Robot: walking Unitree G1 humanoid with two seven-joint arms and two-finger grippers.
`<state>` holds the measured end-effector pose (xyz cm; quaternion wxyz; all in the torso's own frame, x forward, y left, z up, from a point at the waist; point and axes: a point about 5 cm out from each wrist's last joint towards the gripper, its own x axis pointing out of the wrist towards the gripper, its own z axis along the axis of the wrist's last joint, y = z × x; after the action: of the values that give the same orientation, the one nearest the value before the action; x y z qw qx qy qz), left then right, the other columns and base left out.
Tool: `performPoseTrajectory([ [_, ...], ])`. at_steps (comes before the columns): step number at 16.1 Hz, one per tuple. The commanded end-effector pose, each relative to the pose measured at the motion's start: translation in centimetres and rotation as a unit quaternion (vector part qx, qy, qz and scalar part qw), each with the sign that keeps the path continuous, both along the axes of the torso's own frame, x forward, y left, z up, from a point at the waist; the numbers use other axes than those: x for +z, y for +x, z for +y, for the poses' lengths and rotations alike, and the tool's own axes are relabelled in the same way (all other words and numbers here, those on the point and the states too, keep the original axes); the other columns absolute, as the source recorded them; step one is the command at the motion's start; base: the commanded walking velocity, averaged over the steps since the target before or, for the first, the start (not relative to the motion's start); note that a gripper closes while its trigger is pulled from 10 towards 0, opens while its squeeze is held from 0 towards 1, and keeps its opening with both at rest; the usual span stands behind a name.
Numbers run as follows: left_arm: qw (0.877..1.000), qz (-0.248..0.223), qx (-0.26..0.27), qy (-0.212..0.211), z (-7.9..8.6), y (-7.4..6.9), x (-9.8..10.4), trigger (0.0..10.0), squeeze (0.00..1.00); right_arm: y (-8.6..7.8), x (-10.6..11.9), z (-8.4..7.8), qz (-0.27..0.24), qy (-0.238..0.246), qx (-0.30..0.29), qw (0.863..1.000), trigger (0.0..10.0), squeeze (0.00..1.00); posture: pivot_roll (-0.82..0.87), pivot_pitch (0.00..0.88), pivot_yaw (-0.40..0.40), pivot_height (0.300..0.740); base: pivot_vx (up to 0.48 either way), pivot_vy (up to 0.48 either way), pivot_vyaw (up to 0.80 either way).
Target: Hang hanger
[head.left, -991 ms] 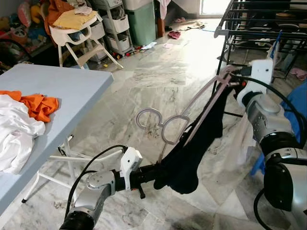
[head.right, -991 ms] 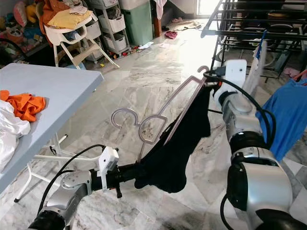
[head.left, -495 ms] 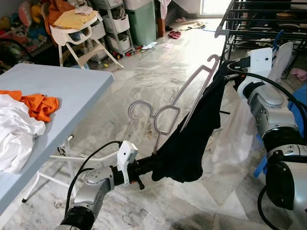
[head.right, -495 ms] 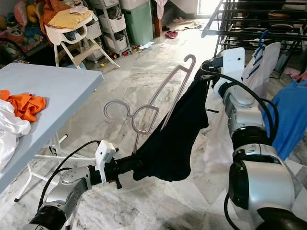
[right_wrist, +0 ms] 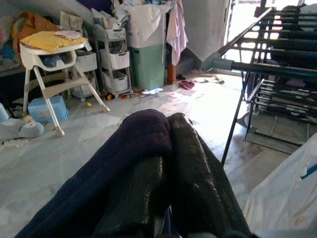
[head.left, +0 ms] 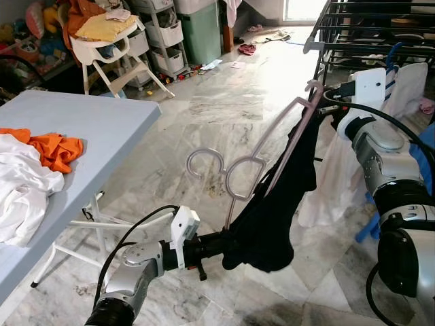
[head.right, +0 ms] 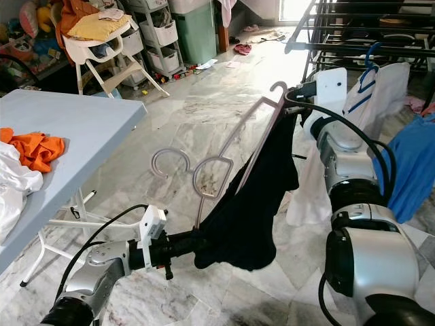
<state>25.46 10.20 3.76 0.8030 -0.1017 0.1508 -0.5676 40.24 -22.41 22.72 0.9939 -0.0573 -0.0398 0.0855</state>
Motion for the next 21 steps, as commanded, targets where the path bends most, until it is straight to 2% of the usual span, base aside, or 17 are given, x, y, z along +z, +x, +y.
performPoseTrajectory([
  [1, 0.994, 0.068, -0.033, 0.077, 2.2, -2.5, -3.1, 10.0, 0.00, 0.2, 5.9, -0.7, -0.095, 0.001, -0.018, 0.995, 10.0, 0.00, -0.23, 0.000, 0.159, 0.740, 0.000, 0.000, 0.00],
  [3, 0.991, 0.071, -0.042, 0.106, 2.6, -2.8, -3.7, 10.0, 0.00, 0.2, 5.7, 0.3, -0.095, -0.008, -0.002, 0.995, 10.0, 0.00, -0.23, 0.000, 0.159, 0.740, 0.000, 0.000, 0.00],
  [5, 0.988, 0.076, -0.028, 0.130, 3.1, -2.6, -4.1, 10.0, 0.00, 0.1, 5.3, 1.0, -0.092, -0.018, 0.006, 0.996, 10.0, 0.00, -0.23, 0.000, 0.153, 0.740, 0.000, 0.000, 0.00],
  [7, 0.985, 0.072, 0.034, 0.153, 3.8, -1.8, -4.6, 10.0, 0.00, -0.3, 2.8, 1.7, -0.065, -0.032, 0.012, 0.997, 10.0, 0.00, -0.22, 0.000, 0.147, 0.740, 0.000, 0.000, 0.00],
  [8, 0.982, 0.068, 0.079, 0.158, 4.2, -1.2, -4.6, 10.0, 0.00, -0.6, 1.2, 1.8, -0.049, -0.033, 0.010, 0.998, 10.0, 0.00, -0.22, 0.000, 0.144, 0.740, 0.000, 0.000, 0.00],
  [9, 0.968, 0.056, 0.187, 0.159, 5.3, 0.3, -4.4, 10.0, 0.00, -1.4, -2.4, 2.0, -0.009, -0.041, -0.008, 0.999, 10.0, 0.00, -0.22, 0.000, 0.144, 0.740, 0.000, 0.000, 0.00],
  [10, 0.961, 0.053, 0.221, 0.156, 5.7, 0.7, -4.2, 10.0, 0.00, -1.8, -3.6, 2.1, 0.005, -0.045, -0.016, 0.999, 10.0, 0.00, -0.22, 0.000, 0.143, 0.740, 0.000, 0.000, 0.00],
  [12, 0.938, 0.054, 0.315, 0.137, 6.9, 2.0, -3.6, 10.0, 0.00, -2.8, -7.3, 2.1, 0.044, -0.046, -0.055, 0.996, 10.0, 0.00, -0.23, 0.000, 0.144, 0.740, 0.000, 0.000, 0.00],
  [13, 0.928, 0.058, 0.341, 0.136, 7.2, 2.3, -3.5, 10.0, 0.00, -3.2, -8.3, 2.3, 0.051, -0.054, -0.062, 0.995, 10.0, 0.00, -0.23, 0.000, 0.144, 0.740, 0.000, 0.000, 0.00],
  [14, 0.928, 0.058, 0.341, 0.136, 7.2, 2.3, -3.5, 10.0, 0.00, -3.2, -8.3, 2.3, 0.051, -0.054, -0.062, 0.995, 10.0, 0.00, -0.23, 0.000, 0.144, 0.740, 0.000, 0.000, 0.00],
  [16, 0.921, 0.061, 0.360, 0.136, 7.3, 2.7, -3.4, 10.0, 0.00, -4.1, -9.8, 2.6, 0.052, -0.051, -0.090, 0.993, 10.0, 0.00, -0.23, 0.000, 0.145, 0.740, 0.000, 0.000, 0.00],
  [17, 0.924, 0.041, 0.348, 0.152, 6.9, 2.8, -3.3, 10.0, 0.00, -5.1, -10.4, 2.7, 0.049, -0.023, -0.110, 0.992, 10.0, 0.00, -0.24, 0.000, 0.140, 0.740, 0.000, 0.000, 0.00],
  [19, 0.924, 0.042, 0.350, 0.151, 6.0, 2.9, -3.3, 10.0, 0.00, -6.8, -11.1, 3.1, 0.048, -0.009, -0.139, 0.989, 10.0, 0.00, -0.24, 0.000, 0.138, 0.740, 0.000, 0.000, 0.00],
  [20, 0.926, 0.041, 0.355, 0.122, 5.2, 2.9, -3.1, 10.0, 0.00, -8.2, -12.1, 3.7, 0.061, 0.016, -0.148, 0.987, 10.0, 0.00, -0.25, 0.000, 0.139, 0.740, 0.000, 0.000, 0.00],
  [21, 0.925, 0.043, 0.363, 0.106, 4.8, 2.9, -2.9, 10.0, 0.00, -8.9, -12.8, 4.3, 0.071, 0.020, -0.149, 0.986, 10.0, 0.00, -0.25, 0.000, 0.139, 0.740, 0.000, 0.000, 0.00],
])
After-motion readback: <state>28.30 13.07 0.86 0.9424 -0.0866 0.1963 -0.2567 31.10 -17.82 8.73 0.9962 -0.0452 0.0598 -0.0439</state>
